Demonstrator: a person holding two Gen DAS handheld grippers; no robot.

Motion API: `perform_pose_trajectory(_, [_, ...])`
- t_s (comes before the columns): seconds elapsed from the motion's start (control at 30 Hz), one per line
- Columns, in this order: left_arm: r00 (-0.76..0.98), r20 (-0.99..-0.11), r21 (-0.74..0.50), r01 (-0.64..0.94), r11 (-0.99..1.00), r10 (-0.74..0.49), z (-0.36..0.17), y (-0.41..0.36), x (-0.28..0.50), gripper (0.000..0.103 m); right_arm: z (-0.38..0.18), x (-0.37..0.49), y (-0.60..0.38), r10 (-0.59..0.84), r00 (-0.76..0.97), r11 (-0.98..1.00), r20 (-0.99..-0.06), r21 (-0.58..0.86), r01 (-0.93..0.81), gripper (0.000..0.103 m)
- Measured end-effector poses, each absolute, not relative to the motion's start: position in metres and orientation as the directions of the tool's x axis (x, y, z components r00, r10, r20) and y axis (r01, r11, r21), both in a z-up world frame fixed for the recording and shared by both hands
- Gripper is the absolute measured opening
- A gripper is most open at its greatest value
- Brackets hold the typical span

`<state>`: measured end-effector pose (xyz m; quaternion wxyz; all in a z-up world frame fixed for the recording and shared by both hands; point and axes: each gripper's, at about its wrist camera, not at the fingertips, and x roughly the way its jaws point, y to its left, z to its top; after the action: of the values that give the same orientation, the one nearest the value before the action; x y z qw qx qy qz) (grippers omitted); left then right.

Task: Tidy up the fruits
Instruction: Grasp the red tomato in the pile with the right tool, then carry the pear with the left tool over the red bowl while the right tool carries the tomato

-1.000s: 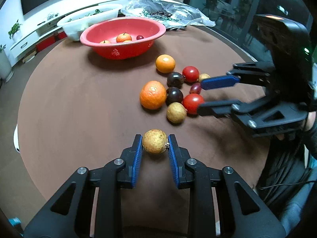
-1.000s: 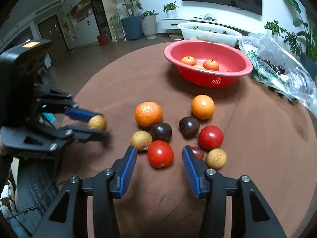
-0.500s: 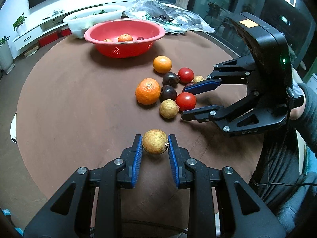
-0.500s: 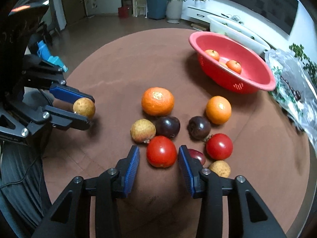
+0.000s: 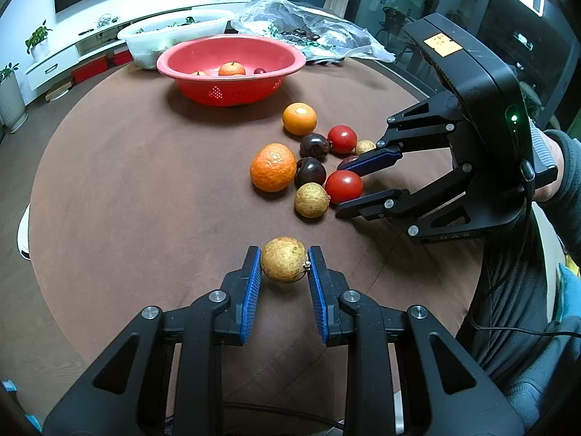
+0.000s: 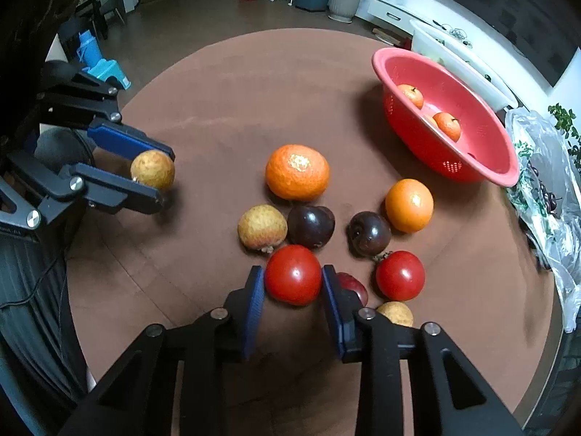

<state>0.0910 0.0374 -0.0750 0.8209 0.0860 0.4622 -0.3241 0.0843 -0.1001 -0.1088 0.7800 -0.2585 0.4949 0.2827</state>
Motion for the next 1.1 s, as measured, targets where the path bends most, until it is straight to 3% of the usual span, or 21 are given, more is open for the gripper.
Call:
perform_pose_trajectory(0.43, [0.372,-0.808,-0.165,0.601,0.782,-0.457,-0.074,0.039,0.091,0.024,-0.098,0.081,-0.112,0.232,0.374,0.749,-0.898,-0.080,-0.657,0.034])
perform_pose_trajectory(1.1, [0.435,-0.750,-0.164,0.607,0.777,-0.498,-0.030,0.013,0.131,0.024,-0.050,0.092,-0.199,0.429,0.484,0.881,-0.763,0.235,-0.411,0.034])
